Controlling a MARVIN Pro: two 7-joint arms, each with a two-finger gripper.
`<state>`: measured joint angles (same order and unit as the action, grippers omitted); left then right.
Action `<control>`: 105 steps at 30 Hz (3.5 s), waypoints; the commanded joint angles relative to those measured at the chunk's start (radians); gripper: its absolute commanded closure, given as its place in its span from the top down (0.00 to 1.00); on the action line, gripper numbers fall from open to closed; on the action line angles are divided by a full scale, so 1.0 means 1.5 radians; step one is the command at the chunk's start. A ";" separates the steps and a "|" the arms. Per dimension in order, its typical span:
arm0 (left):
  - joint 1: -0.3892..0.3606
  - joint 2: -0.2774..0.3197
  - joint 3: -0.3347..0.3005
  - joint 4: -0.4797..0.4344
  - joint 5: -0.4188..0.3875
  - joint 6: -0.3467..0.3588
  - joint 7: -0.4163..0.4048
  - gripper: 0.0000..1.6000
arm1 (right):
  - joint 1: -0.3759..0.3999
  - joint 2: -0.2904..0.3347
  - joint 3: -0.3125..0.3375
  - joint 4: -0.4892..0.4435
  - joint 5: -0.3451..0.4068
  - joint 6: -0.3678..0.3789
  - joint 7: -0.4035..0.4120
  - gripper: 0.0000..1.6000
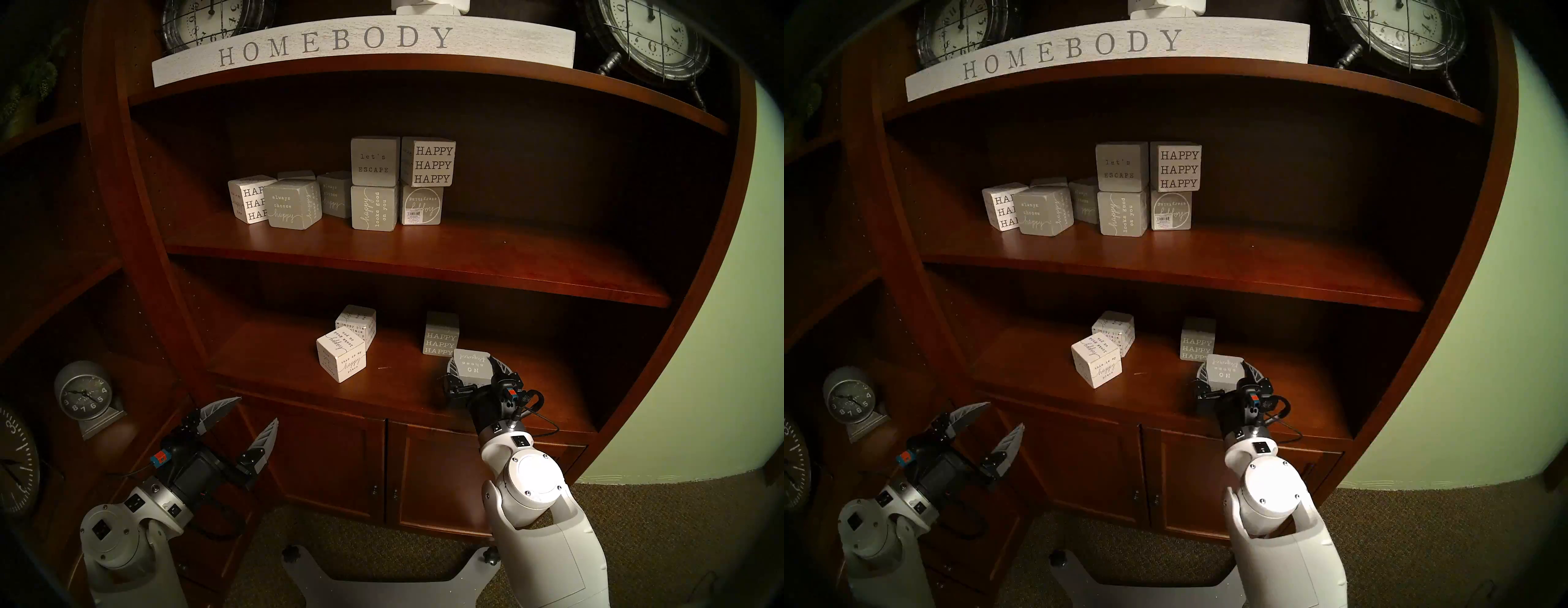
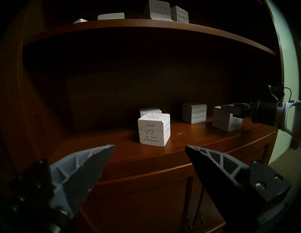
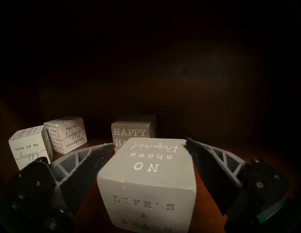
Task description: Stack four cubes vertically into two groups
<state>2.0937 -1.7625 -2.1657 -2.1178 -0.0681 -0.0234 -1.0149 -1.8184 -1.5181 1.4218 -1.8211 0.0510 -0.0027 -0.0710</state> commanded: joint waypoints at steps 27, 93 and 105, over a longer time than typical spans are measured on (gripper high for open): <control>-0.004 -0.006 -0.003 -0.010 0.003 0.001 -0.007 1.00 | -0.001 0.007 -0.002 0.032 -0.009 -0.002 0.021 0.44; -0.015 -0.019 -0.013 -0.008 0.012 0.000 -0.023 1.00 | 0.272 -0.070 -0.032 0.118 -0.017 0.096 -0.039 0.00; -0.016 -0.022 -0.015 -0.008 0.014 0.001 -0.026 1.00 | 0.340 -0.096 -0.024 0.203 -0.015 0.082 -0.056 0.00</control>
<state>2.0691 -1.7941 -2.1896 -2.1167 -0.0460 -0.0226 -1.0519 -1.4132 -1.6265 1.3787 -1.5433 0.0278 0.1530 -0.1491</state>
